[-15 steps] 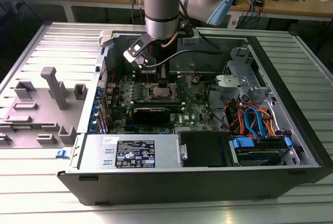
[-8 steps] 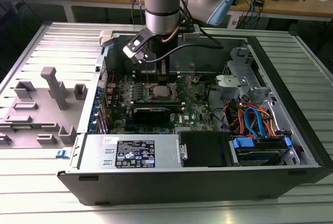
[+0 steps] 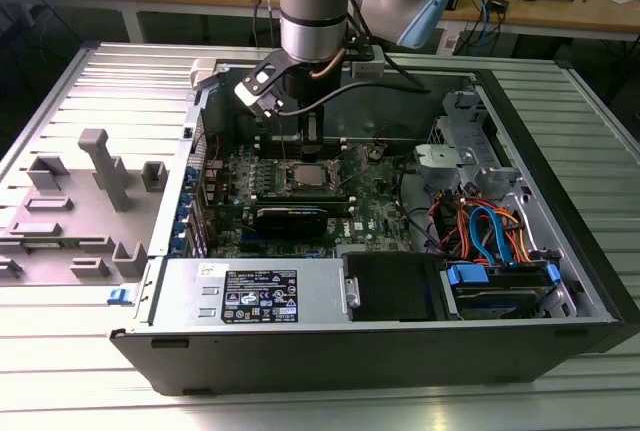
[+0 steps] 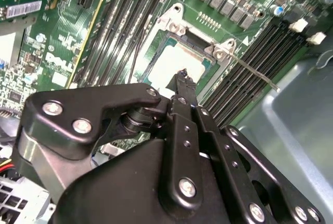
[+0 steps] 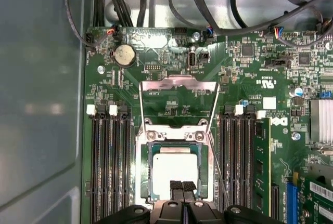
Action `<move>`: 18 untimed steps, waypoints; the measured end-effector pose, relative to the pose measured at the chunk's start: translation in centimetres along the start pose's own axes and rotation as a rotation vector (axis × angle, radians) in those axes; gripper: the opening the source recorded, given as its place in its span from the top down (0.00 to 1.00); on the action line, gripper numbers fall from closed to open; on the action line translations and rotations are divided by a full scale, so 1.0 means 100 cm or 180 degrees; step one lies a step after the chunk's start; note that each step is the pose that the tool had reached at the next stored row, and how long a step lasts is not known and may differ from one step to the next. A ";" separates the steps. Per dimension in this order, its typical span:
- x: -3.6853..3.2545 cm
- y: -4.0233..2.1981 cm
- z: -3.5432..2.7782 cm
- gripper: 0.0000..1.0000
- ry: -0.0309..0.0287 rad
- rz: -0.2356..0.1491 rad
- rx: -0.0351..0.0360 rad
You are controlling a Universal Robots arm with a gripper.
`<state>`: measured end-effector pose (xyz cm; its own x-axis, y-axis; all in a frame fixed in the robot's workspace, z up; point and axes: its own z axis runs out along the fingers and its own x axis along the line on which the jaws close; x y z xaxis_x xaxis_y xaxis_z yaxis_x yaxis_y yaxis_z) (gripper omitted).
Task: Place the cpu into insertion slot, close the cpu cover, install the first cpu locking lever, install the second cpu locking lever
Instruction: 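Close the cpu cover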
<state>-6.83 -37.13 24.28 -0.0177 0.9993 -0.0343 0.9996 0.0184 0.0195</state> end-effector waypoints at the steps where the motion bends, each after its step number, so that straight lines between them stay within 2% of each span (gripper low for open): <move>1: 0.0000 0.0000 0.0000 0.89 0.0000 0.0000 0.0000; 18: 0.0000 0.0018 -0.0005 0.89 -0.0002 0.0000 0.0001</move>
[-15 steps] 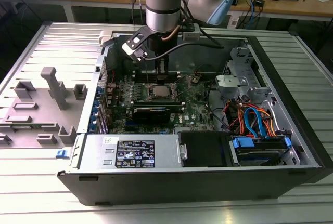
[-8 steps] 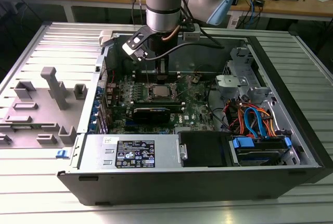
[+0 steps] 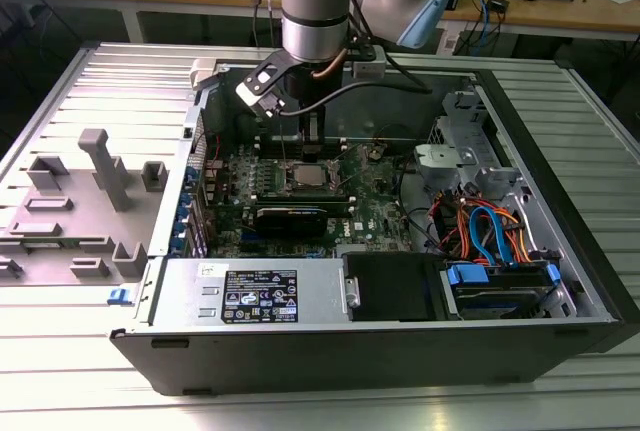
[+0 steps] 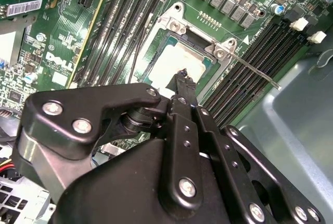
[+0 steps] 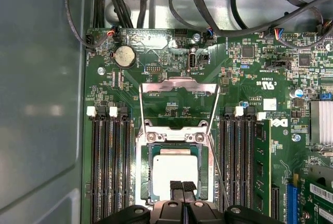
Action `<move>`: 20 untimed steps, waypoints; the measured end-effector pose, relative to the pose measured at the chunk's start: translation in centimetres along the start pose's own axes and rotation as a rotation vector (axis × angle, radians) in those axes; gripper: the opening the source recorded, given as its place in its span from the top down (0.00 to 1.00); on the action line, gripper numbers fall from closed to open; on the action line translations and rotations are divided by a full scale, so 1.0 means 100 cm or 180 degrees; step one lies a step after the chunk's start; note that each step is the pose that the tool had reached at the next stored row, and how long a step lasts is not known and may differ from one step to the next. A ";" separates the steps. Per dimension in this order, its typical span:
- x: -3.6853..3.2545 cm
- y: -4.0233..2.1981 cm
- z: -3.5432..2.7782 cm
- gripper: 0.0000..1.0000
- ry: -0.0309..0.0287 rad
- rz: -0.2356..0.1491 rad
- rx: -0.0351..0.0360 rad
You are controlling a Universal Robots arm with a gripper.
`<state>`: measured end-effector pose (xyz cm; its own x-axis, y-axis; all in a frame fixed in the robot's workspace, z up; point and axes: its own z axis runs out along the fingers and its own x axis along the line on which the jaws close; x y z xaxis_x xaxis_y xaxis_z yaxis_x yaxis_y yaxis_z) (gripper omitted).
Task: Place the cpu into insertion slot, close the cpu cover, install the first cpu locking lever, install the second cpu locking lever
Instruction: 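Close the cpu cover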
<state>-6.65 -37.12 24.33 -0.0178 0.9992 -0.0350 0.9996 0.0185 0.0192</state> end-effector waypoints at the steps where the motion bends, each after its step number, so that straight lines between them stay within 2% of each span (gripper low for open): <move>1: -0.0001 0.0000 -0.0017 0.89 -0.0001 0.0000 0.0000; 4: -0.0002 0.0001 -0.0057 0.89 -0.0001 0.0000 0.0000; 16: -0.0003 0.0043 -0.0057 0.89 -0.0001 0.0001 0.0001; 20: -0.0004 0.0044 -0.0080 0.89 -0.0002 0.0000 0.0001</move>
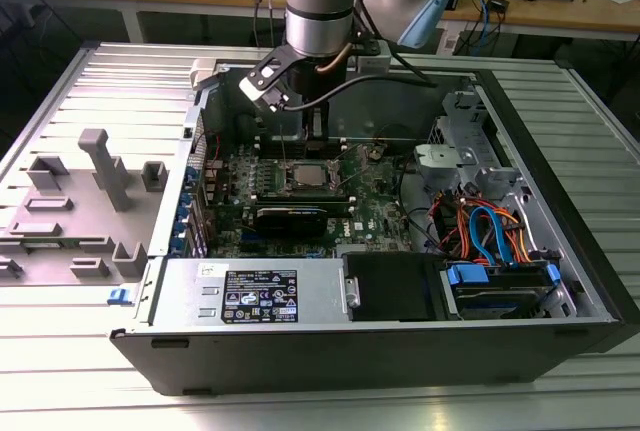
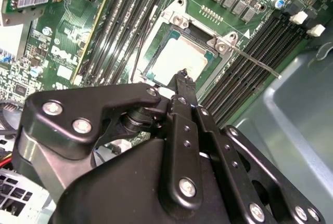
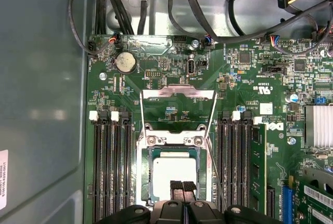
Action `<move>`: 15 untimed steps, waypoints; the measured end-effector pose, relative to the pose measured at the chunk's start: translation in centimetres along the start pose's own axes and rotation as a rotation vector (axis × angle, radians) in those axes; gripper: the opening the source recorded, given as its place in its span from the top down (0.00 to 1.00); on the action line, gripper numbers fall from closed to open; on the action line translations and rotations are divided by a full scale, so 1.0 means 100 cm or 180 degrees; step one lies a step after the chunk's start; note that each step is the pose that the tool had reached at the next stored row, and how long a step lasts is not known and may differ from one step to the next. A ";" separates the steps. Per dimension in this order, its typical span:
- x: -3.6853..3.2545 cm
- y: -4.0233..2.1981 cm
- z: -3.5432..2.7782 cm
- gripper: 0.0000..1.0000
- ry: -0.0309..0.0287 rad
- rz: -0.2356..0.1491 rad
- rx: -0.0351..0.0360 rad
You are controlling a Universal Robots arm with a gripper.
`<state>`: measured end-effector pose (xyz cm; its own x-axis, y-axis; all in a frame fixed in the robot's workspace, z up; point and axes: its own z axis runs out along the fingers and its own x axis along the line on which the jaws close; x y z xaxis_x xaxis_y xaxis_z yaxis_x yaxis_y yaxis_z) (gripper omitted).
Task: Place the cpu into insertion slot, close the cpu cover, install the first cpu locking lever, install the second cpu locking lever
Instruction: 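Close the cpu cover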
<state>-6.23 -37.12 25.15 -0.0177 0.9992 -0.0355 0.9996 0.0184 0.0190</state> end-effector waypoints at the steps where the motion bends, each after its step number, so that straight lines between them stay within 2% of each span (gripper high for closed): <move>1: 0.0000 0.0000 -0.0008 0.89 0.0000 0.0000 0.0000; 4: -0.0001 0.0001 -0.0031 0.89 0.0000 0.0000 0.0000; 15: -0.0002 0.0034 -0.0032 0.89 0.0000 0.0000 0.0000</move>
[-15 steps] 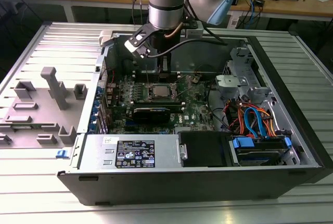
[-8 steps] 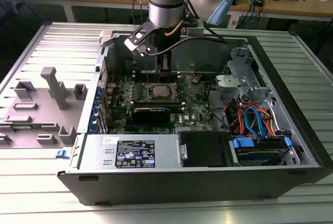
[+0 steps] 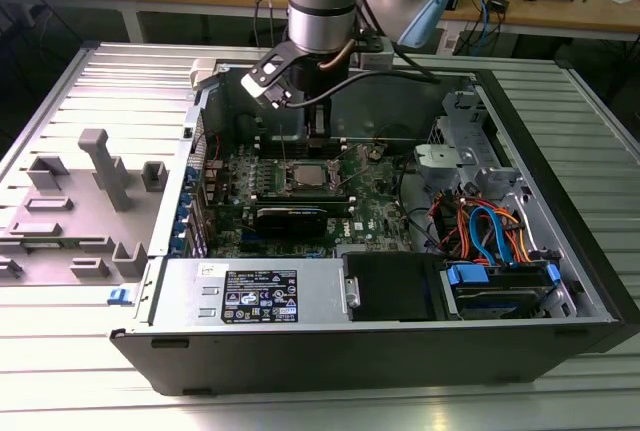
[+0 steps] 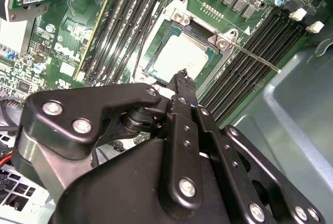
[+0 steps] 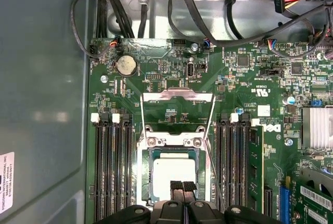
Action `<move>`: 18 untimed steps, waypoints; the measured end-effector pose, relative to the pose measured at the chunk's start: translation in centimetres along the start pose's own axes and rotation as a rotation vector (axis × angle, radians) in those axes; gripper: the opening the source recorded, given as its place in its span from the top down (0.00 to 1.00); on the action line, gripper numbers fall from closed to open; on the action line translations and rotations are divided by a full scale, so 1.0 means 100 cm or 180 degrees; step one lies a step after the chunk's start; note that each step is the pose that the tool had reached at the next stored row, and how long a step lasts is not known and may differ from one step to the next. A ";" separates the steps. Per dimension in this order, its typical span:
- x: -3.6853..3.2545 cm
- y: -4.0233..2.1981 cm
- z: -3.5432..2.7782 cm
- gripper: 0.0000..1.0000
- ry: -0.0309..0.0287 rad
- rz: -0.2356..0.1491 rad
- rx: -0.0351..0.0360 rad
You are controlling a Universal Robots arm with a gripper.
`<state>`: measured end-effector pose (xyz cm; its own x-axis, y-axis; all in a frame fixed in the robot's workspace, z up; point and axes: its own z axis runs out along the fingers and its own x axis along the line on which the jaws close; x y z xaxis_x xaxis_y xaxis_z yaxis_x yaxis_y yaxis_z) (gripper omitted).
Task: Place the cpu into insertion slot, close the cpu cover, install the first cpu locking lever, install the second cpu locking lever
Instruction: 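Close the cpu cover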
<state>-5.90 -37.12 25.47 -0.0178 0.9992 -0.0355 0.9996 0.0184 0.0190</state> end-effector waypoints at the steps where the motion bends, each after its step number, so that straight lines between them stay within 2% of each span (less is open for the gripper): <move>1: 0.0000 0.0007 0.0000 0.89 0.0000 0.0000 0.0000; 18: -0.0001 0.0056 -0.0004 0.89 0.0000 0.0000 0.0000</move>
<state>-5.34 -37.11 25.52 -0.0177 0.9992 -0.0357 0.9997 0.0184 0.0189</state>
